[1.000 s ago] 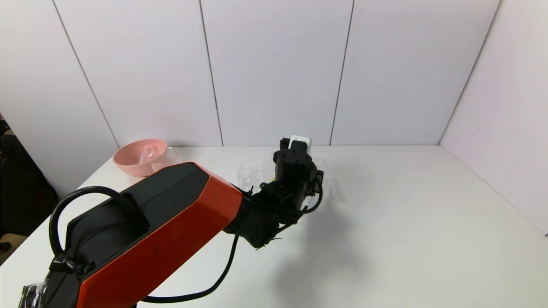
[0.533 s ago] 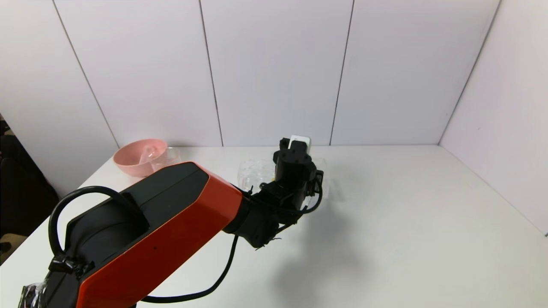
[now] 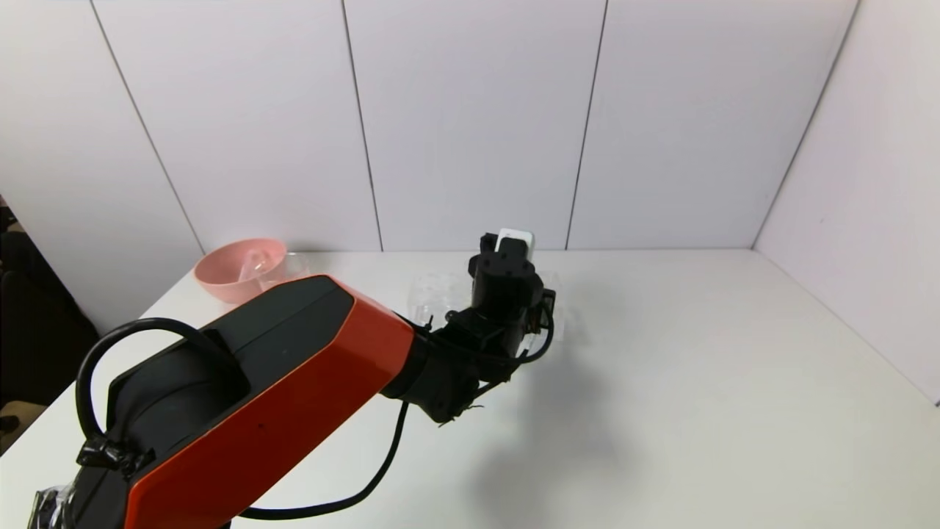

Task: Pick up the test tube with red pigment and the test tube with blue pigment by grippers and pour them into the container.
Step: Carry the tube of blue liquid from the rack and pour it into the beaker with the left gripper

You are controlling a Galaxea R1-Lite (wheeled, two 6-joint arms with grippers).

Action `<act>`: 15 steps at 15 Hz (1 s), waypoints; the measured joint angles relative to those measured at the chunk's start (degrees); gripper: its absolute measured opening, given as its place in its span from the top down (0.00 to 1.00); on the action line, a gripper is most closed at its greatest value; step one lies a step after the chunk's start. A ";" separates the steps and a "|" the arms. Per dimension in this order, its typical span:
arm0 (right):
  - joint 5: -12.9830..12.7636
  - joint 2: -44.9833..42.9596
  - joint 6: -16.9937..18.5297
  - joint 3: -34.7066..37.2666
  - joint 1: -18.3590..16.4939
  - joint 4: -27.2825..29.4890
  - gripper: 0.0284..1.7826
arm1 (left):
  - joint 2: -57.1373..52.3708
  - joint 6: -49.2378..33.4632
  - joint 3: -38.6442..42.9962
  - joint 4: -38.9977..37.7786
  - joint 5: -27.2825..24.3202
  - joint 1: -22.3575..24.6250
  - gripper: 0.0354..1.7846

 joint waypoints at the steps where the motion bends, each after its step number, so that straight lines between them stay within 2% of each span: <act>1: 0.00 0.00 0.02 0.00 0.00 0.00 0.00 | -0.29 0.13 -0.27 -0.20 0.04 -0.06 0.77; 15: 0.00 0.00 0.02 0.00 -0.02 0.00 0.00 | -4.44 2.29 -0.66 0.72 -0.20 -0.44 0.77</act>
